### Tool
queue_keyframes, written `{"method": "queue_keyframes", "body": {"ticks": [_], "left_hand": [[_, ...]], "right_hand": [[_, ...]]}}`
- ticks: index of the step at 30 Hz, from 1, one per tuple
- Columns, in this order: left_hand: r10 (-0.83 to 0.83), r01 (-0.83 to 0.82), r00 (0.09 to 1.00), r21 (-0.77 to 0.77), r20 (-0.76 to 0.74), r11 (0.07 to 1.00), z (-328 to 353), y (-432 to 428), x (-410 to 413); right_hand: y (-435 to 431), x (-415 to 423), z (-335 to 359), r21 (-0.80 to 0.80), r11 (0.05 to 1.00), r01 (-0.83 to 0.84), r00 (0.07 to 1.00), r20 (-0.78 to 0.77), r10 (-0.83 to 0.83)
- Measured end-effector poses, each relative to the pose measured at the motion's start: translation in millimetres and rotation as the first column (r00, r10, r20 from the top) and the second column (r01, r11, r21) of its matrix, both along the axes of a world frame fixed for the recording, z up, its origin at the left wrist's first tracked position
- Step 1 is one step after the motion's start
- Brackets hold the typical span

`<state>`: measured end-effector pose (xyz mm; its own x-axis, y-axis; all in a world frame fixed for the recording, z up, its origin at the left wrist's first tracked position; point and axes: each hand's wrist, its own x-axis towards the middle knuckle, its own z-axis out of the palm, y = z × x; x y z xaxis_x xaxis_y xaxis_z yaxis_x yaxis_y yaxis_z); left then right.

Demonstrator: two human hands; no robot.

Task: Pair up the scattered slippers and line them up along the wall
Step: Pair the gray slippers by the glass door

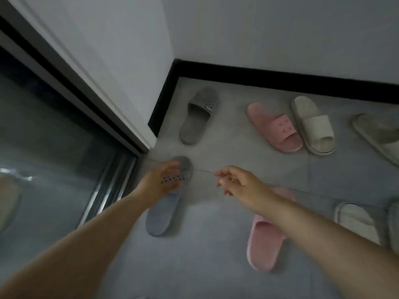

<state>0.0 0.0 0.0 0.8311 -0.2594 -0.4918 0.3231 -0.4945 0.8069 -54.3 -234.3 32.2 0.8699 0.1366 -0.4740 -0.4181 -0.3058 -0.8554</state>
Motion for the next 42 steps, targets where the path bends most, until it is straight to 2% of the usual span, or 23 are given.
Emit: {"method": "queue_keyframes", "body": {"ticks": [2, 4, 7, 8, 10, 15, 17, 19, 22, 25, 27, 29, 31, 35, 39, 42], "left_hand": [[-0.166, 0.158, 0.985, 0.130, 0.053, 0.979, -43.9, 6.7, 12.5], [-0.331, 0.311, 0.943, 0.256, 0.035, 0.915, -73.3, 14.1, 31.9], [-0.608, 0.553, 0.793, 0.459, -0.032, 0.696, -94.1, 19.3, 48.3], [-0.627, 0.570, 0.776, 0.499, -0.067, 0.653, -91.4, 19.5, 51.5], [-0.615, 0.565, 0.782, 0.532, -0.101, 0.631, -92.9, 19.9, 56.4], [-0.644, 0.557, 0.764, 0.516, -0.014, 0.650, -96.8, 20.8, 66.7], [-0.621, 0.519, 0.784, 0.545, 0.005, 0.659, -97.0, 25.8, 81.1], [-0.612, 0.508, 0.791, 0.559, -0.003, 0.655, -92.0, 29.8, 93.2], [-0.602, 0.497, 0.798, 0.576, -0.009, 0.650, -85.2, 33.8, 97.0], [-0.584, 0.482, 0.811, 0.599, -0.030, 0.639, -87.2, 39.6, 91.8], [-0.553, 0.452, 0.833, 0.611, -0.028, 0.650, -89.8, 46.6, 90.2], [-0.516, 0.427, 0.856, 0.604, -0.030, 0.673, -91.6, 52.3, 90.1], [-0.485, 0.409, 0.874, 0.579, -0.026, 0.705, -92.8, 55.9, 90.0], [-0.431, 0.381, 0.902, 0.493, -0.013, 0.782, -93.7, 58.0, 87.8], [-0.386, 0.355, 0.922, 0.405, -0.005, 0.843, -97.0, 59.0, 86.9], [-0.380, 0.348, 0.925, 0.399, 0.000, 0.848, -97.9, 61.1, 87.3]], "right_hand": [[22.1, 20.1, -50.5, -0.031, 0.995, -0.095, 0.995, -0.008, 0.095], [38.9, 39.5, -93.5, 0.025, 0.993, -0.119, 0.989, -0.088, 0.121], [55.9, 40.1, -126.3, 0.165, 0.986, 0.037, 0.990, -0.143, -0.013], [58.5, 35.8, -128.2, 0.210, 0.970, 0.123, 0.980, -0.181, -0.085], [59.4, 27.8, -133.2, 0.274, 0.930, 0.245, 0.954, -0.239, -0.181], [55.2, 40.7, -145.8, 0.279, 0.928, 0.246, 0.963, -0.180, -0.201], [51.5, 51.8, -152.9, 0.203, 0.958, 0.201, 0.977, -0.109, -0.182], [44.3, 65.2, -156.4, -0.016, 0.997, 0.069, 0.998, 0.014, -0.069], [39.6, 95.2, -150.1, -0.331, 0.937, -0.115, 0.972, 0.156, 0.174], [51.6, 136.9, -147.3, -0.523, 0.826, -0.211, 0.906, 0.211, 0.366], [65.8, 163.0, -152.0, -0.677, 0.684, -0.270, 0.846, 0.172, 0.505], [74.2, 177.4, -159.0, -0.794, 0.519, -0.315, 0.803, 0.069, 0.592], [74.6, 175.9, -164.9, -0.842, 0.410, -0.350, 0.785, -0.026, 0.619], [66.3, 151.8, -166.9, -0.884, 0.295, -0.363, 0.744, -0.085, 0.662], [61.7, 112.4, -161.5, -0.848, 0.341, -0.405, 0.727, -0.073, 0.683], [54.1, 62.6, -158.6, -0.851, 0.348, -0.393, 0.699, -0.031, 0.714]]}}
